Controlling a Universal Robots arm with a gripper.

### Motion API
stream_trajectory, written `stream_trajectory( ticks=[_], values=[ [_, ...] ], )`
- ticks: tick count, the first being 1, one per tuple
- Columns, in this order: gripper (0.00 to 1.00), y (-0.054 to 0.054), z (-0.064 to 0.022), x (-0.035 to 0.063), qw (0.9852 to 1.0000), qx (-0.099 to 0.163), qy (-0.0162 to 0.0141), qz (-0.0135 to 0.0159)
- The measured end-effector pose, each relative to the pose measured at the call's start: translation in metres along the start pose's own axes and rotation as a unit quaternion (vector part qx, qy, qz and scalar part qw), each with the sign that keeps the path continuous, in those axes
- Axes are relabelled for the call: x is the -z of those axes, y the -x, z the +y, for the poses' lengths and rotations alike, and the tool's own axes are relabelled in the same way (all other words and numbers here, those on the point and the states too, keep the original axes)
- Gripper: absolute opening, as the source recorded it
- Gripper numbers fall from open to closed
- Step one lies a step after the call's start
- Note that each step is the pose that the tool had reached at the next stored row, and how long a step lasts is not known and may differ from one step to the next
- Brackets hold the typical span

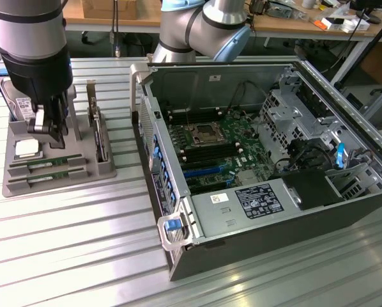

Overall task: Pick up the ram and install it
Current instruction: 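Pick up the ram and move it above insertion slot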

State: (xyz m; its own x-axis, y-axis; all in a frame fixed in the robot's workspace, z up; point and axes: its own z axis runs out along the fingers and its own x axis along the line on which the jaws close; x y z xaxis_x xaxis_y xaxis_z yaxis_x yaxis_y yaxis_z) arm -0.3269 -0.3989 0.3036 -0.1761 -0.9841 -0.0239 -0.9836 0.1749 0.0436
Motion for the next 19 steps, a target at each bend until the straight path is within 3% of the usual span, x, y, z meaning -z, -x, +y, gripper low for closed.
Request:
stream_trajectory(
  ticks=[19],
  values=[
    [0.36,-0.0003,-0.0004,-0.0098,1.0,0.0,0.0,0.0]
  ],
)
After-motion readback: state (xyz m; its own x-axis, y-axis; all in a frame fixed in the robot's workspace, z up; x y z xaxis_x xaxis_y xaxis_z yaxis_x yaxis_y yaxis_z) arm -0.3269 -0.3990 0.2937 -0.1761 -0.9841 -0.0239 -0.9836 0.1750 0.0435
